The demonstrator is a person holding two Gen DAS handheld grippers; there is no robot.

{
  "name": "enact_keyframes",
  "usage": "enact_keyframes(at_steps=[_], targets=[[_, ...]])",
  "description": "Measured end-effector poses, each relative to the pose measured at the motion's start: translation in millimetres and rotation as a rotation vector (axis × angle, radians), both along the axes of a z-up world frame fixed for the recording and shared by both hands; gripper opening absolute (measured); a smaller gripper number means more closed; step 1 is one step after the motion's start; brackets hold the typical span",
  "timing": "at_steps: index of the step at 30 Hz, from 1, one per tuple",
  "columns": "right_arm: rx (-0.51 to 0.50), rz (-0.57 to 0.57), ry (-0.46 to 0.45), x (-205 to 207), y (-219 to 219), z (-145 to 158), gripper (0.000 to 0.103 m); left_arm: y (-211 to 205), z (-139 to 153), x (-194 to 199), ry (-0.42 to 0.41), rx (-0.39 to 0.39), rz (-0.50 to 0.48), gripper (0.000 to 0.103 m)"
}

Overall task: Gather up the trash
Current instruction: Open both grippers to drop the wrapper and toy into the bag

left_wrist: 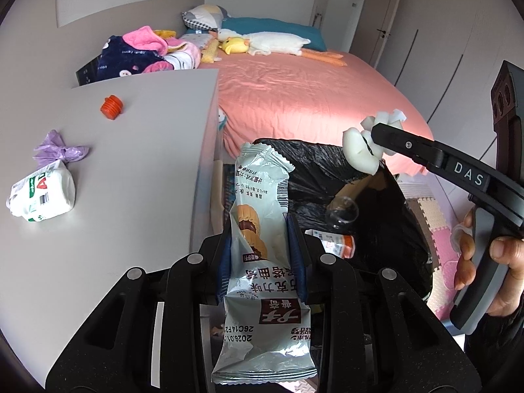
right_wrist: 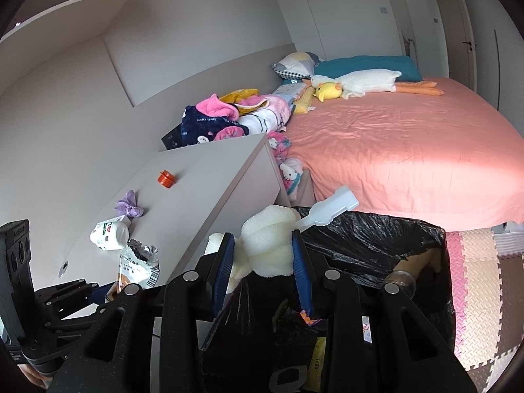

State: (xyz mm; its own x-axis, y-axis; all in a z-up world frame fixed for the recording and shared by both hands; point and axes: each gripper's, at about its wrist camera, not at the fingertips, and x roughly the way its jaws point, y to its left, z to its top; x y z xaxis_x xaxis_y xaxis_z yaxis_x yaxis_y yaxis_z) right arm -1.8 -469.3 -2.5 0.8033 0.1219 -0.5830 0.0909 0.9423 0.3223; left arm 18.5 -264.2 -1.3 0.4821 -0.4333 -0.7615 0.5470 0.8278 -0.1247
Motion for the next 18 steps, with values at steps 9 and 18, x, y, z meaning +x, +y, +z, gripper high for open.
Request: enact_keyframes(at_steps=[9,18], targets=[[-0.015,-0.071,-0.006,-9.3,-21.6,5.0,0.038,-22.4,-2.9,-8.3,0.038,-0.021,-0.094,0.031],[-0.054,-0.232,-0.011,-18.1,-42.9,9.4,0.09,-41.4,-4.1,-22.6,0.01,0.012,-0.187,0.097]])
